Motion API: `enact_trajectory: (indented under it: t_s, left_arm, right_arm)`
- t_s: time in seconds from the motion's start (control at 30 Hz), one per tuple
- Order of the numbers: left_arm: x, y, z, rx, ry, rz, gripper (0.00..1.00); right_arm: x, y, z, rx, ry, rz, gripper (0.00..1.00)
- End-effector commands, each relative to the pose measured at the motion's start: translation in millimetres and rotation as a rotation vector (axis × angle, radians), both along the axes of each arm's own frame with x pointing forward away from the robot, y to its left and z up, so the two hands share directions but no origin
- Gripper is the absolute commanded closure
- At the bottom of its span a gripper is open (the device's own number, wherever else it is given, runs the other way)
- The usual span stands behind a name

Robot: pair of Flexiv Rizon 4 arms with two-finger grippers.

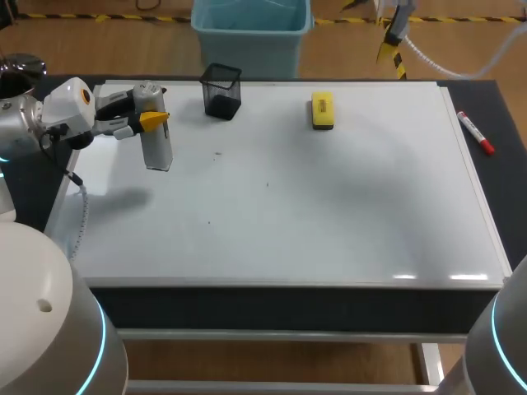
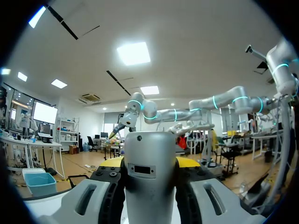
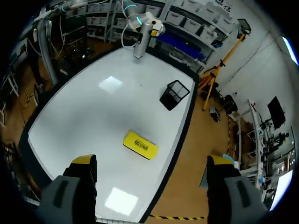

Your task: Pick up the inspection probe, press it on each red-marked spot on the whiteboard one by one, put down the probe, pick up the eraser, and wipe off all the red marks.

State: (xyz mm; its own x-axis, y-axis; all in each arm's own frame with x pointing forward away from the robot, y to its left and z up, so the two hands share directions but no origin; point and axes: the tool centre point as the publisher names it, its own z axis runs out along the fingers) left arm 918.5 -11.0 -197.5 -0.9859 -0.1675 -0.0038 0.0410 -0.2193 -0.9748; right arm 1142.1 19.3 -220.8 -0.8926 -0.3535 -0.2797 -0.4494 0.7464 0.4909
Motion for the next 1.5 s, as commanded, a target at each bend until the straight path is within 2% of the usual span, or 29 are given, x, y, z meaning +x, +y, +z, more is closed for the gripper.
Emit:
enact_trajectory:
  t_s: [0.03, 0.27, 0.63, 0.83, 0.97, 1.1, 1.23, 1.5]
  left_arm:
    - [0.0, 1, 0.6, -0.001, -0.002, -0.001, 1.0]
    - [2.5, -4, 5.4, 0.0, -0.004, -0.002, 1.0]
    - [36.1, -35, 50.2, -0.002, -0.067, -0.055, 1.0]
    - [68.6, -44, 63.5, -0.047, -0.058, -0.095, 1.0]
    - [93.7, -51, 68.9, -0.043, -0.066, -0.131, 1.0]
    - [117.0, -61, 72.3, -0.033, -0.076, -0.177, 1.0]
    - [144.2, -66, 74.6, -0.063, -0.088, -0.223, 1.0]
    - [190.5, -76, 75.2, -0.075, -0.115, -0.276, 1.0]
  right_arm:
    - [-8.4, -9, 4, 0.037, -0.016, -0.045, 0.0]
    - [-8.4, -9, 4, 0.037, -0.016, -0.045, 0.0]
    - [-8.4, -9, 4, 0.037, -0.016, -0.045, 0.0]
    - [-8.4, -9, 4, 0.037, -0.016, -0.045, 0.0]
    - [-8.4, -9, 4, 0.037, -0.016, -0.045, 0.0]
    - [-8.4, -9, 4, 0.037, -0.016, -0.045, 0.0]
    - [-8.4, -9, 4, 0.037, -0.016, -0.045, 0.0]
    - [-8.4, -9, 4, 0.037, -0.016, -0.045, 0.0]
